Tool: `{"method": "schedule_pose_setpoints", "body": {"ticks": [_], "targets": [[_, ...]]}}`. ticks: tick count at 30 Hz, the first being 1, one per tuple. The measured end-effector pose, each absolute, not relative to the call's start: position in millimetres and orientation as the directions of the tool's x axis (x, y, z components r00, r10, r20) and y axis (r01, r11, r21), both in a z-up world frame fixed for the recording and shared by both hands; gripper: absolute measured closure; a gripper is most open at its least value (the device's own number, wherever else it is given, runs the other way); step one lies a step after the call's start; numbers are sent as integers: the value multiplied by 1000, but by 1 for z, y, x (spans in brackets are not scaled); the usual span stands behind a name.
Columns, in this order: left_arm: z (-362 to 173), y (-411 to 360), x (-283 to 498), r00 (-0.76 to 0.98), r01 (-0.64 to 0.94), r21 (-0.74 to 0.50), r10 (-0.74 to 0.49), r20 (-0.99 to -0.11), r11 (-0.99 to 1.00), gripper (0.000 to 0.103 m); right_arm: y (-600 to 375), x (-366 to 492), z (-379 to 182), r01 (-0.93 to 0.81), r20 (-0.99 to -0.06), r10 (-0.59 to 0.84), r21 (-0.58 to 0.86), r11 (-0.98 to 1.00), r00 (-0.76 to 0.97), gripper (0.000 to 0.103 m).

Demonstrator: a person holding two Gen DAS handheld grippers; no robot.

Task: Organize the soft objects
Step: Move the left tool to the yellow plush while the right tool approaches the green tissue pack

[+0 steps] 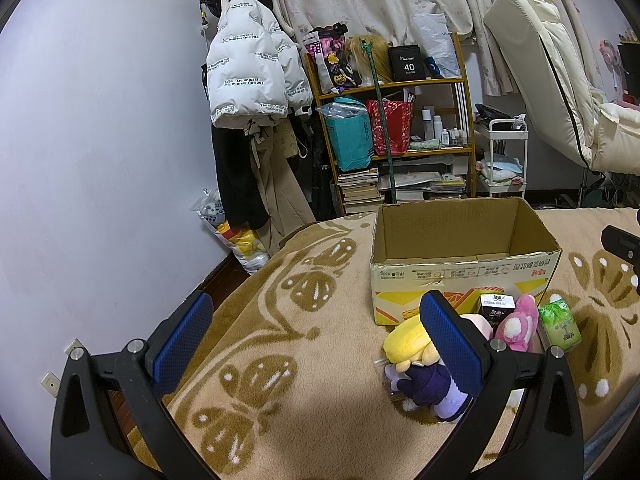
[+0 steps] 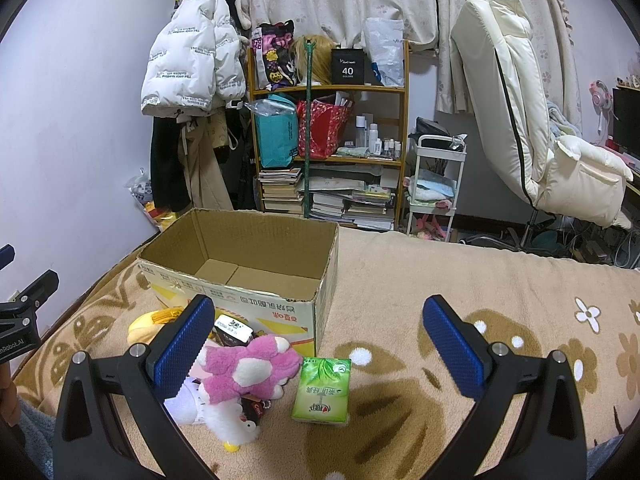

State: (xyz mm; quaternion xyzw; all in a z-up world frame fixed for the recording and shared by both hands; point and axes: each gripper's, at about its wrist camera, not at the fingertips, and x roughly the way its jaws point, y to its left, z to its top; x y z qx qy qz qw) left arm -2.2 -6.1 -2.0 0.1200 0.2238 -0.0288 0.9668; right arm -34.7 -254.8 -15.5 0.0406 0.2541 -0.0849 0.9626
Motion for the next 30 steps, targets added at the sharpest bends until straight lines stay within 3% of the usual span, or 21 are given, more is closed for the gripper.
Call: {"method": "schedule_pose_setpoints", "body": {"ticks": [17, 30], "targets": [[-12, -33, 26, 879, 170, 239, -38, -475, 956, 1, -254, -17, -25, 174, -537, -127, 39, 984, 834, 0], [-37, -48, 56, 826, 227, 240, -56, -560, 944, 1, -274, 19, -60, 220, -705, -107, 72, 973, 702, 0]]}}
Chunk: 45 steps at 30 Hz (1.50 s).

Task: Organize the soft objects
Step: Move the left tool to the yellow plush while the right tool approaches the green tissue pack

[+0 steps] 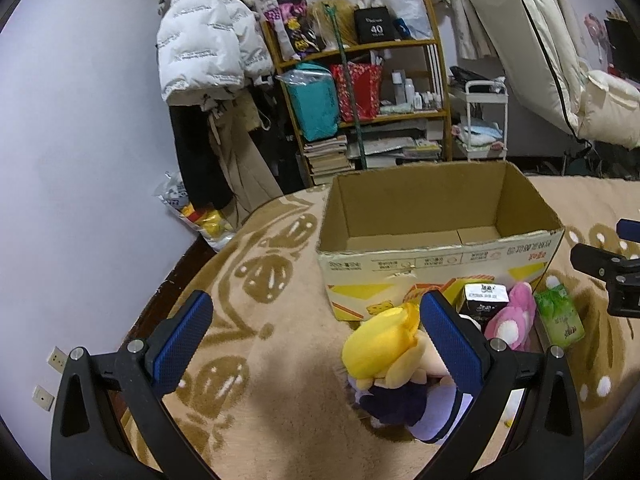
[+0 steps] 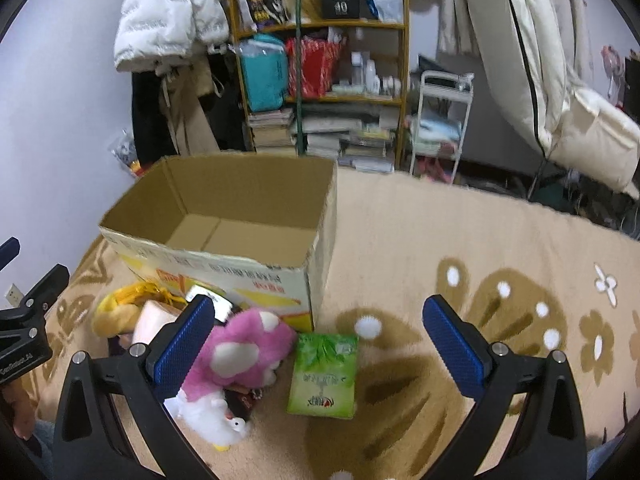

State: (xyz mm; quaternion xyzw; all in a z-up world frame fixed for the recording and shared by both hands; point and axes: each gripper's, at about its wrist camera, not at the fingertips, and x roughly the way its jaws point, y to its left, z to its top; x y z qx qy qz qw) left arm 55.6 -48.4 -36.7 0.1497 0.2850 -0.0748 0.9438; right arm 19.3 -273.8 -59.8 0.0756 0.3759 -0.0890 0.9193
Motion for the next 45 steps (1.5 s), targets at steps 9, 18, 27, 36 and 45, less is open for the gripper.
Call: {"method": "schedule_pose_setpoints", "body": {"ticks": [9, 18, 27, 36, 45], "targets": [[-57, -62, 61, 791, 274, 252, -68, -608, 928, 1, -288, 32, -78, 241, -772, -74, 104, 965, 631, 0], [-78, -70, 73, 751, 298, 263, -56, -658, 918, 1, -295, 44, -94, 251, -812, -53, 118, 961, 582, 0], [-95, -71, 88, 709, 321, 248, -58, -703, 914, 1, -303, 55, -112, 262, -840, -15, 152, 953, 542, 0], [-104, -58, 100, 672, 326, 168, -103, -733, 930, 1, -312, 66, -135, 268, -867, 43, 199, 943, 496, 1], [-111, -61, 104, 627, 376, 111, -165, -761, 920, 38, -313, 74, -146, 258, -881, 92, 234, 937, 464, 16]]}}
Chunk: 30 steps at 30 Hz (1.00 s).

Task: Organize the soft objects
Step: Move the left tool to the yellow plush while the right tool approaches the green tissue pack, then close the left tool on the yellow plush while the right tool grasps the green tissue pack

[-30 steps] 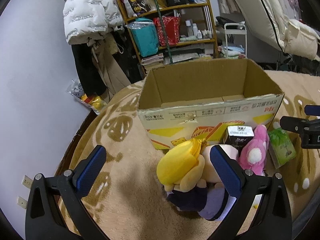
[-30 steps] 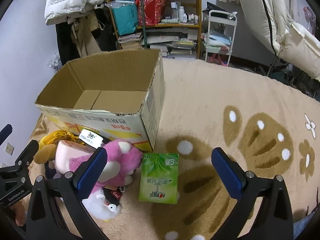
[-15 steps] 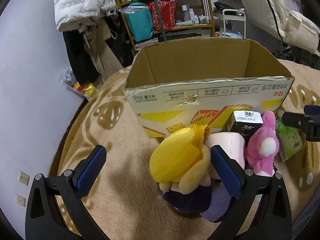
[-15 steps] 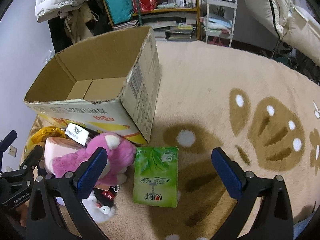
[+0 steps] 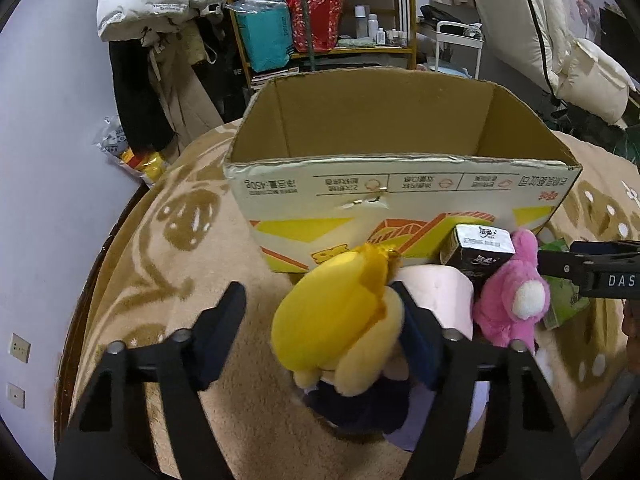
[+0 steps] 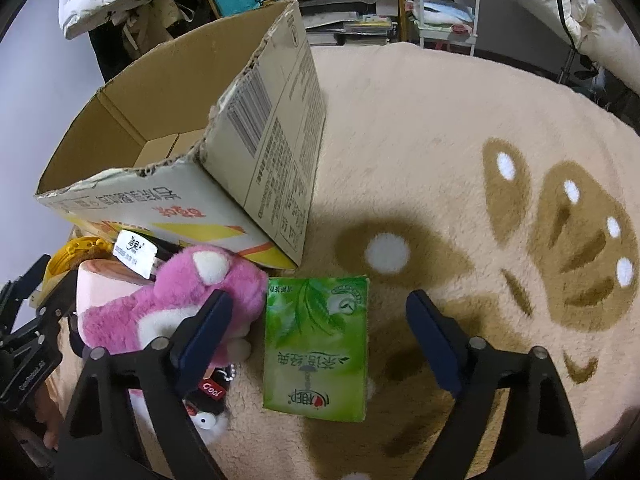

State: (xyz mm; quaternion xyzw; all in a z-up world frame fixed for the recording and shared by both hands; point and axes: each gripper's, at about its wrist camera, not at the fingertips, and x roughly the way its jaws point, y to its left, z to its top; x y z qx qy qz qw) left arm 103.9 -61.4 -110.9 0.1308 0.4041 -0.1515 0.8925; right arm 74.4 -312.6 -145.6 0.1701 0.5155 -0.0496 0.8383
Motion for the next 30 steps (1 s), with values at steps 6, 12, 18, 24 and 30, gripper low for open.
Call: {"method": "schedule_pose_setpoints", "body": {"ticks": [6, 12, 18, 24, 30], "targets": [[-113, -59, 104, 594, 390, 57, -204, -778, 919, 53, -310, 74, -146, 250, -882, 96, 233, 940, 461, 22], [-112, -59, 103, 588, 387, 44, -210, -781, 921, 56, -309, 70, -142, 255, -882, 95, 235, 938, 461, 31], [-112, -60, 101, 596, 380, 67, -189, -780, 922, 58, -313, 66, -149, 268, -902, 108, 236, 934, 418, 40], [-112, -58, 101, 599, 370, 67, -183, -780, 927, 60, -312, 70, -157, 269, -919, 123, 235, 934, 375, 45], [-107, -53, 98, 608, 338, 45, -181, -773, 940, 60, -308, 70, -149, 242, -903, 137, 252, 937, 407, 46]]}}
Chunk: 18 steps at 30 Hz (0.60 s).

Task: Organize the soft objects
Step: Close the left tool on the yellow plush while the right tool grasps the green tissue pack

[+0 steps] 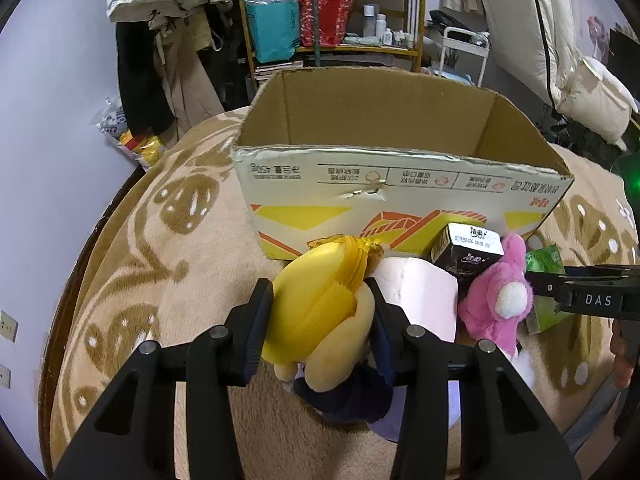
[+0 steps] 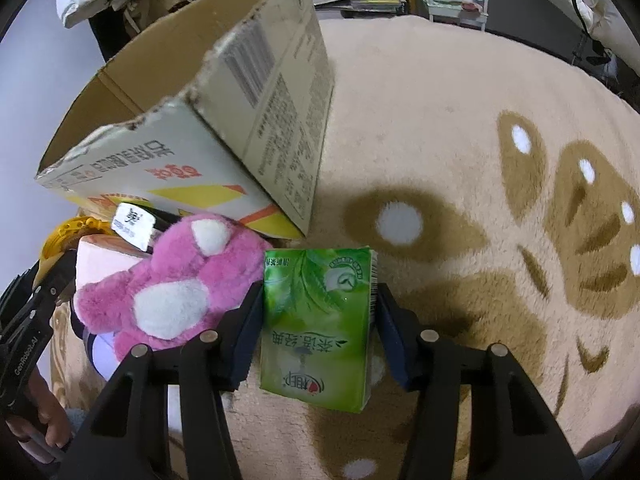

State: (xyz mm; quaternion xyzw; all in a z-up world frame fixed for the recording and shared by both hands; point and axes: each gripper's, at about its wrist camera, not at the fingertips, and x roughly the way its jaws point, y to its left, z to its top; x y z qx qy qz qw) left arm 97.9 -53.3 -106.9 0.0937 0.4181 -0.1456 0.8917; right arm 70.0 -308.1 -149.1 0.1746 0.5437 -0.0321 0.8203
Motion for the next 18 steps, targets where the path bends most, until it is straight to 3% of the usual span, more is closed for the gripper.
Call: {"method": "schedule_pose_setpoints", "body": {"ticks": [18], "targets": [[-87, -37, 80, 671, 255, 59, -133, -729, 965, 60, -298, 40, -108, 167, -830, 129, 257, 952, 543, 46]]}}
